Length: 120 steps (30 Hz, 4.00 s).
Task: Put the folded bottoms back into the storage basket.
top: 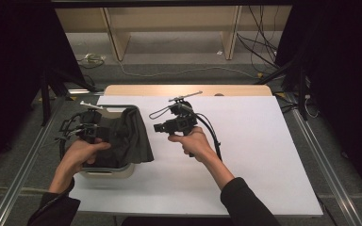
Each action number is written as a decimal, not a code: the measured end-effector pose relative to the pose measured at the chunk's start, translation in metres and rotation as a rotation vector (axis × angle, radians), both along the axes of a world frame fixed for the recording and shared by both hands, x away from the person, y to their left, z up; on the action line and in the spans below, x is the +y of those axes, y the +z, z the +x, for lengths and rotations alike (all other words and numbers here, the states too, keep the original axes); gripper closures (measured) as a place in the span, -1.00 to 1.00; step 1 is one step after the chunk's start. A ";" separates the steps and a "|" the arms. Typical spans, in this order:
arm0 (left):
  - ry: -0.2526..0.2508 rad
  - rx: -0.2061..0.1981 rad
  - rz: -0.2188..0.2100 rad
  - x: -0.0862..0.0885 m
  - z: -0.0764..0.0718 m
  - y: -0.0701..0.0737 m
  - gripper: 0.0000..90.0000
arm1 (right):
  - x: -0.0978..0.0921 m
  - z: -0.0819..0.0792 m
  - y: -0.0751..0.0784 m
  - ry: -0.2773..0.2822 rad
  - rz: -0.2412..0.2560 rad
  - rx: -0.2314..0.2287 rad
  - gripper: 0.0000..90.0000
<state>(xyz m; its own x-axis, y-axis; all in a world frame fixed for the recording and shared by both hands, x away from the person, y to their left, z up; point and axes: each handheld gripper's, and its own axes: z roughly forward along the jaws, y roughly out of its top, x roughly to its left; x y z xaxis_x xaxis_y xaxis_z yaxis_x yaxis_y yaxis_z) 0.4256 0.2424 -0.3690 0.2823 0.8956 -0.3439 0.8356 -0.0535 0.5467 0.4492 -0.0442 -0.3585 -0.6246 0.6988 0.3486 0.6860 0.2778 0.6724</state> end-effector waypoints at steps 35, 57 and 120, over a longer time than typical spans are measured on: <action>-0.009 0.072 0.183 -0.035 0.020 -0.058 0.69 | -0.099 -0.037 -0.018 -0.081 -0.026 -0.039 -0.06; -0.063 0.009 0.063 -0.065 0.001 -0.007 -0.51 | -0.145 -0.059 -0.034 -0.133 -0.027 -0.032 -0.07; 0.028 -0.125 0.142 -0.036 0.009 -0.005 0.39 | -0.161 -0.063 -0.043 -0.161 -0.031 -0.006 -0.07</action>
